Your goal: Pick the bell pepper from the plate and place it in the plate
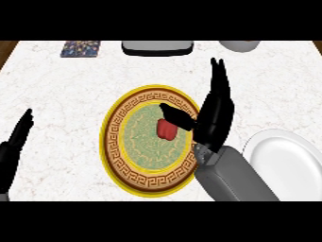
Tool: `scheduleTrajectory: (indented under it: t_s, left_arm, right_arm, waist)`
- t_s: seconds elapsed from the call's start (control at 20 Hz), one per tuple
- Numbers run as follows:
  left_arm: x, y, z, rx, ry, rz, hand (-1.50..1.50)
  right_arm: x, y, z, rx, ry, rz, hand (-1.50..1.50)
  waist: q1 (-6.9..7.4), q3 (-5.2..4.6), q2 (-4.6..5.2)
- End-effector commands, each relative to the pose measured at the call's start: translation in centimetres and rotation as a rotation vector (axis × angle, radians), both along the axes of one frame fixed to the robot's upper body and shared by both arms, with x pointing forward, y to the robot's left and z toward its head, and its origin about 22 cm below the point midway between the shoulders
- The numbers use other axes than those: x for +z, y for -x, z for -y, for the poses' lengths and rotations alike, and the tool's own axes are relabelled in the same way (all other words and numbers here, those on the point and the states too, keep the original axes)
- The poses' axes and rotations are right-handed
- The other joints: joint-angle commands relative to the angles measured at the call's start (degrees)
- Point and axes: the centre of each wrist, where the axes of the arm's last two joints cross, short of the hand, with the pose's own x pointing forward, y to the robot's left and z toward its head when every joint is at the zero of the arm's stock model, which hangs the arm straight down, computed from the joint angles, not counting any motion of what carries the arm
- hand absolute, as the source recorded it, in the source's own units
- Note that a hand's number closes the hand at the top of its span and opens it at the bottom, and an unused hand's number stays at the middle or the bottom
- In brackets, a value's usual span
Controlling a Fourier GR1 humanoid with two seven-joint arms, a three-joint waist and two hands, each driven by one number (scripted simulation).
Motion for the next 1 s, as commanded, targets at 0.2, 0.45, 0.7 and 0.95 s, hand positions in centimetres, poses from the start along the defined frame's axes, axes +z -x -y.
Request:
scheduleTrajectory:
  t_s: [0.2, 0.45, 0.7, 0.95]
  left_arm:
    - [0.0, 1.1, -0.6, 0.012, 0.010, -0.009, 0.00]
    - [0.2, 0.5, -0.6, 0.003, 0.001, 0.009, 0.00]
    - [-0.5, 0.5, 0.7, -0.015, 0.004, 0.002, 0.00]
    - [0.1, 1.2, -0.5, -0.006, 0.005, 0.002, 0.00]
  right_arm:
    - [0.4, 7.3, 5.8, -0.109, -0.253, 0.168, -1.50]
    - [-0.7, 12.4, 9.6, -0.059, -0.215, 0.208, -1.50]
    - [-2.2, 14.5, 13.4, -0.081, -0.170, 0.180, -1.50]
    - [-1.2, 16.5, 16.0, -0.083, -0.179, 0.175, -1.50]
  waist:
    - [-0.94, 0.06, -0.17]
    - [-0.23, 0.05, 0.24]
    - [0.19, 0.06, 0.35]
    - [0.13, 0.08, 0.28]
